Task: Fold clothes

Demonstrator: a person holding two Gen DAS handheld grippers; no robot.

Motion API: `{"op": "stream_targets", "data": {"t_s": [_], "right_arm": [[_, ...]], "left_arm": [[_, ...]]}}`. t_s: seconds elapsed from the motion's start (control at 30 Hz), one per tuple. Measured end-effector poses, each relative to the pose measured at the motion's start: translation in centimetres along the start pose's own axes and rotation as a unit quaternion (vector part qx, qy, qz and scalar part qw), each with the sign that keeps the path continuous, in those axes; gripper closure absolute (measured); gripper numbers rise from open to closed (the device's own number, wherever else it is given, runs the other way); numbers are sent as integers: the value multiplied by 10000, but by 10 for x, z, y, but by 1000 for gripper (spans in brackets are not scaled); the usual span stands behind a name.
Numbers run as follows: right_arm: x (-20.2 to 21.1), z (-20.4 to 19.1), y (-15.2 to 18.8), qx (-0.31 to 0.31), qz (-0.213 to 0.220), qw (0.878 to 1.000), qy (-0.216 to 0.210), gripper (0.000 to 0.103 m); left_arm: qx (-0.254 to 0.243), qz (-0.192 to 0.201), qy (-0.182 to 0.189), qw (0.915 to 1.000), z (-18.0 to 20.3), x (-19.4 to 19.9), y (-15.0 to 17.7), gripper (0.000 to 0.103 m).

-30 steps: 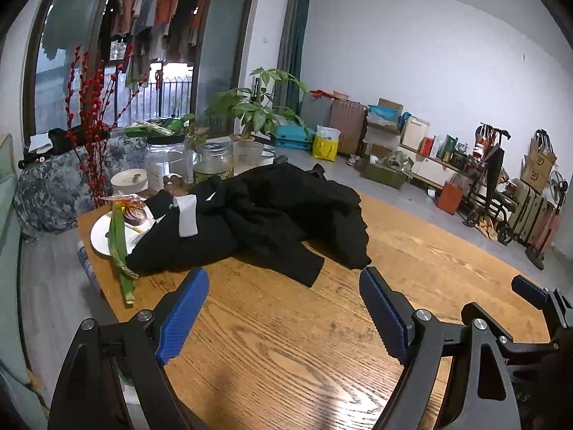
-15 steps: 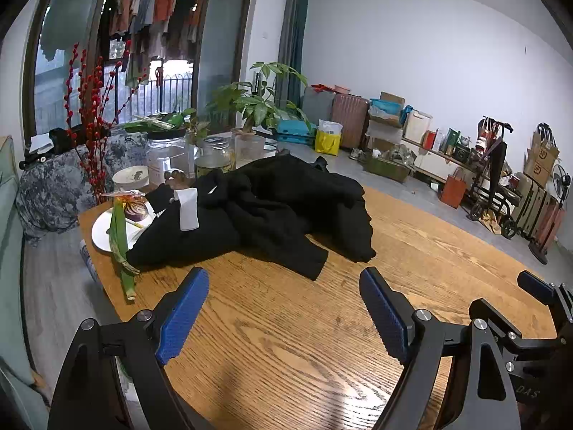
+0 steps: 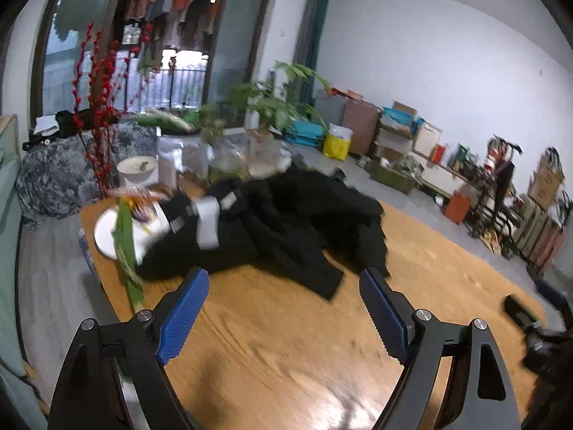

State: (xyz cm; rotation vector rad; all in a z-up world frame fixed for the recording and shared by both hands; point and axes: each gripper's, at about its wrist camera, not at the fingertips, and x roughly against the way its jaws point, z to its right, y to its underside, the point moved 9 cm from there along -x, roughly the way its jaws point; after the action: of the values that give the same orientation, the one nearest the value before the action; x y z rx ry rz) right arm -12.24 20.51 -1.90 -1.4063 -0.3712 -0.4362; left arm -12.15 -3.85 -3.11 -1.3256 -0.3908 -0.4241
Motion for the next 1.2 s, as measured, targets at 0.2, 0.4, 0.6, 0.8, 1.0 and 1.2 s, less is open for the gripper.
{"op": "stream_targets", "data": {"t_s": [0.2,0.4,0.6,0.8,1.0,1.2], "right_arm": [[-45,-5,-58,-92,196,9993,-315,0],[-178,-44,-20,219,-1030,9934,-456,5],[-261,-82,11,496,-1642,9839,-499,57],[-234,-55,10,-294,-1283,9880,-805,95],[-107,87,7,-1311,-691,9880,-438,95],[73,219,15,-1417,153,9848,989,95]], "left_arm": [[114,-210,-353,9991,-15,-65,-36,17],[105,-1286,-163,9915,6,-174,1,17],[-333,-1675,-112,9853,25,-226,33,66],[-277,-1476,673,9864,40,-160,22,93],[-175,-1032,1824,9776,73,-32,-4,93],[-12,-737,2367,9688,86,71,-41,93]]}}
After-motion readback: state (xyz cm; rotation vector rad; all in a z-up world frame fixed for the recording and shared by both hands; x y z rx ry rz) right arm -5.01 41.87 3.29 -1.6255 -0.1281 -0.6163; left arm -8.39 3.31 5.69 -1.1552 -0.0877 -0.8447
